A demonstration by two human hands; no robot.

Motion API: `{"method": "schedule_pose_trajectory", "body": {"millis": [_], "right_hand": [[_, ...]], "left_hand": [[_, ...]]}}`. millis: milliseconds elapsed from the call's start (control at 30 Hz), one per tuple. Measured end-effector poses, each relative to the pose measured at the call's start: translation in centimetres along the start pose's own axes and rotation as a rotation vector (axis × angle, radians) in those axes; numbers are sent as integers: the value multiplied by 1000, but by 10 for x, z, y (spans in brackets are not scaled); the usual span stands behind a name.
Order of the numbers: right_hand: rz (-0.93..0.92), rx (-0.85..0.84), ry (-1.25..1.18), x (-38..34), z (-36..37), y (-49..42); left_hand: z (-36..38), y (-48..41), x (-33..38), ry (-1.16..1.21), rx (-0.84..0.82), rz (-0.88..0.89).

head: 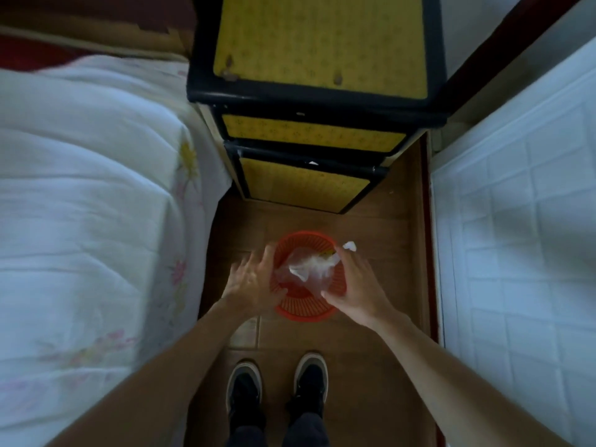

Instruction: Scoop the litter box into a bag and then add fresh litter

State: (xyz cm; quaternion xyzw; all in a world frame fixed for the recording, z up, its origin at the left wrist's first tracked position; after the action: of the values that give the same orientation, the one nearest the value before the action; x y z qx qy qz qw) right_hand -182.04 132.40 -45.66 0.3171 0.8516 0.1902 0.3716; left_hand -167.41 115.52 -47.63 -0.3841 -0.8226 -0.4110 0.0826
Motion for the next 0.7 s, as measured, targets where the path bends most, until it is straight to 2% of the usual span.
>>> {"method": "schedule_pose_trajectory", "body": {"millis": [167,700], "right_hand": [[-6,-11,23,-31,-29,40],[20,82,31,-147,-130,173]], "left_hand": [[-42,46,19,-113,10,54],[-187,185,88,-123,105,119]]}}
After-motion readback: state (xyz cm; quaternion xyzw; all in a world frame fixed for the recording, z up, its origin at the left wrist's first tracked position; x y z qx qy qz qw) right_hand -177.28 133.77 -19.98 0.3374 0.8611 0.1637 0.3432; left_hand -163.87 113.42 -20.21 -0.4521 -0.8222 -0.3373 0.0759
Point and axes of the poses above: each hand's wrist, its own y-axis away from the middle knuckle, its own z-axis out of the palm, x = y × z, the point moved 1 cm from there along -y, towards the middle knuckle, and after that the axes turned 9 degrees about -x, right-handed, at the moved point
